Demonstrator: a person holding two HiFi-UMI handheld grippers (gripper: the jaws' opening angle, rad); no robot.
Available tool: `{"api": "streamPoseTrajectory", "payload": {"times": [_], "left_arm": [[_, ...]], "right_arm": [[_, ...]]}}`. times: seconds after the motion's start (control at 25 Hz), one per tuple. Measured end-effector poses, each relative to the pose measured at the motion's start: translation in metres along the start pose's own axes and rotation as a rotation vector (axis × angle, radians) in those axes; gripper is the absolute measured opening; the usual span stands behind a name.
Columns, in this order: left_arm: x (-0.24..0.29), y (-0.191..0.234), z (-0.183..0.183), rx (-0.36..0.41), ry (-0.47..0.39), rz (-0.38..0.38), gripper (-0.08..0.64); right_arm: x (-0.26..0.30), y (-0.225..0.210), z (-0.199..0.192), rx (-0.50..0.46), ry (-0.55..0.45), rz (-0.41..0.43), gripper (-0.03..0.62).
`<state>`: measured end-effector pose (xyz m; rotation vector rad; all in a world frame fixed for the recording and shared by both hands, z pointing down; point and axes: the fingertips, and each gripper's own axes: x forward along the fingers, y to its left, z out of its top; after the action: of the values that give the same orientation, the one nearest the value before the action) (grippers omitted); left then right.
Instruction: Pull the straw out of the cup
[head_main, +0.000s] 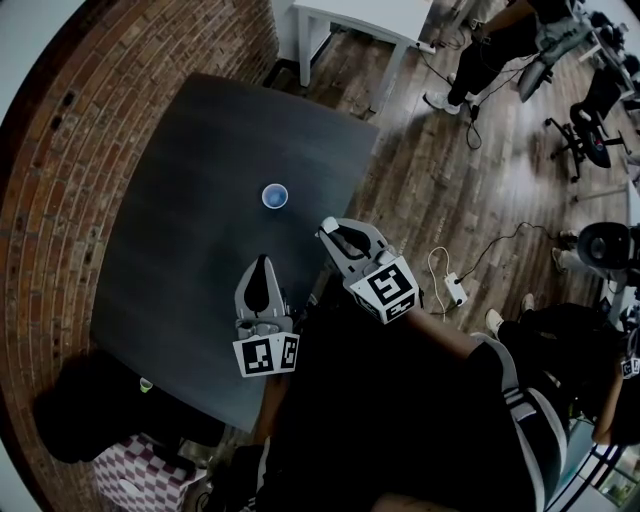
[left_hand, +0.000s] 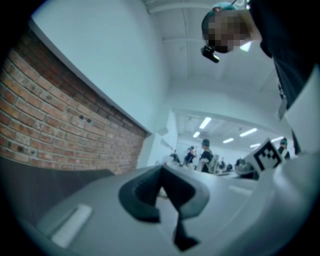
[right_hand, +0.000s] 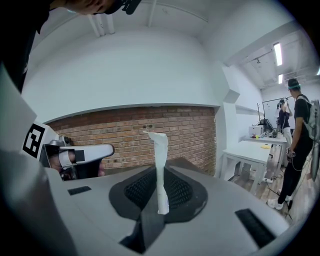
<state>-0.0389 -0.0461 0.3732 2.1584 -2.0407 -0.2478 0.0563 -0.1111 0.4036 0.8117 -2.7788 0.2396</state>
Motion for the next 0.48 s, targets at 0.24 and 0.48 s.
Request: {"api": "streamPoseTrajectory", "payload": {"times": [0.24, 0.48], "left_arm": [[0.0005, -0.0007, 0.0004, -0.001, -0.005, -0.003, 0.005], [0.0011, -0.0022, -0.001, -0.003, 0.003, -0.003, 0.005]], "right_arm": [[-0.0005, -0.0009, 0.0011, -0.003, -0.002, -0.003, 0.044], [-0.0008, -0.0015, 0.0008, -0.003, -0.003, 0.003, 0.044]]}}
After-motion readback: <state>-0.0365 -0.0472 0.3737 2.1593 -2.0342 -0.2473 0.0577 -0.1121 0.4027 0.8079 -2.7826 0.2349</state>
